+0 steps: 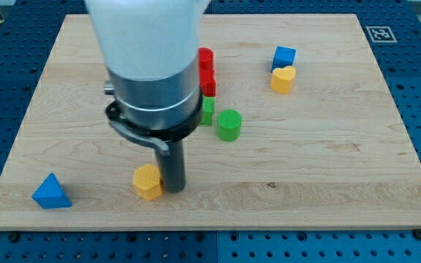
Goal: Slide the yellow hexagon to the right of the blue triangle
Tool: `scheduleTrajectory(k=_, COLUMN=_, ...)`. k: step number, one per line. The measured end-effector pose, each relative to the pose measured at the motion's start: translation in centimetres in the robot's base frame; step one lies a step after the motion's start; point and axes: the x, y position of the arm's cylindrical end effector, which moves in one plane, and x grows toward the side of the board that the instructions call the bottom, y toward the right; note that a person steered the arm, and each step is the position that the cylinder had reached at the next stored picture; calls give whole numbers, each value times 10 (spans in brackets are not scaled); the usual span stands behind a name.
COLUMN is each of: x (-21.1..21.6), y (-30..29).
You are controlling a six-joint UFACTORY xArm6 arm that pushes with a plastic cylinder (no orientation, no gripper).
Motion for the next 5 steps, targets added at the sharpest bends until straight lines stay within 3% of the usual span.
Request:
scheduleTrajectory(k=2, x=15, y=-47)
scheduleTrajectory(k=5, x=11, y=-54)
